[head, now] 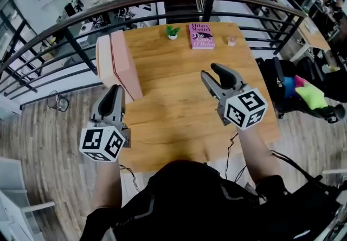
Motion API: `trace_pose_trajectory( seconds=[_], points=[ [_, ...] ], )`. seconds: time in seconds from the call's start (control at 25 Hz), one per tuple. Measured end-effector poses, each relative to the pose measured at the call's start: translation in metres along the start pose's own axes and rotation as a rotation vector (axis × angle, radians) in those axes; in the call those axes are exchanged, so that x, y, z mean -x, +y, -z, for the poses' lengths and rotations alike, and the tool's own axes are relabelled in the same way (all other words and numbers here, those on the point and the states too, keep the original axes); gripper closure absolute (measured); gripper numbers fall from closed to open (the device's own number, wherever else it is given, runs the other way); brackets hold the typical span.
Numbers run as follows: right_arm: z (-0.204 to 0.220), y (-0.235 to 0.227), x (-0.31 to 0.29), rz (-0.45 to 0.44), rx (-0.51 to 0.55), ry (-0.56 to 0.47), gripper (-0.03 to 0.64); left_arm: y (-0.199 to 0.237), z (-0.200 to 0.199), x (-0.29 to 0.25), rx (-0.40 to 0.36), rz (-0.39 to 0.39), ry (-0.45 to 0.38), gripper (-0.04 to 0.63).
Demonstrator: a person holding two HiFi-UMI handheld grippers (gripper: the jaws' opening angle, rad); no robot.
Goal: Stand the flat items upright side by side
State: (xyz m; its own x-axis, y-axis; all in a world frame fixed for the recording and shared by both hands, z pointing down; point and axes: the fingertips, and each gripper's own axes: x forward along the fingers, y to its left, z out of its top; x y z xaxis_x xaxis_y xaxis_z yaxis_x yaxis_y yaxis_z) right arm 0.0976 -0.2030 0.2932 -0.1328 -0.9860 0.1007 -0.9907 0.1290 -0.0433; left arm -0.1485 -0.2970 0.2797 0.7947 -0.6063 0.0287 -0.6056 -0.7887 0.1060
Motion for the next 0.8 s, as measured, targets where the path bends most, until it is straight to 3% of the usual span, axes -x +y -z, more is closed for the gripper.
trace_pose_trajectory(
  seconds=[0.16, 0.32, 0.44, 0.8],
  points=[
    [-0.003, -0.025, 0.033, 0.023, 0.023, 0.006, 0.491, -0.035, -0.004, -0.016, 0.038, 0.035, 0.005, 0.563],
    [-0.010, -0.052, 0.062, 0.054, 0.028, -0.007, 0.585, -0.067, -0.003, -0.031, -0.032, 0.006, 0.036, 0.566],
    [-0.018, -0.061, 0.071, 0.063, 0.017, -0.030, 0.596, -0.077, -0.004, -0.035, -0.093, -0.009, 0.048, 0.566],
    [-0.027, -0.085, 0.077, 0.098, 0.065, -0.004, 0.609, -0.093, -0.014, -0.049, -0.108, -0.097, 0.043, 0.566]
  ],
)
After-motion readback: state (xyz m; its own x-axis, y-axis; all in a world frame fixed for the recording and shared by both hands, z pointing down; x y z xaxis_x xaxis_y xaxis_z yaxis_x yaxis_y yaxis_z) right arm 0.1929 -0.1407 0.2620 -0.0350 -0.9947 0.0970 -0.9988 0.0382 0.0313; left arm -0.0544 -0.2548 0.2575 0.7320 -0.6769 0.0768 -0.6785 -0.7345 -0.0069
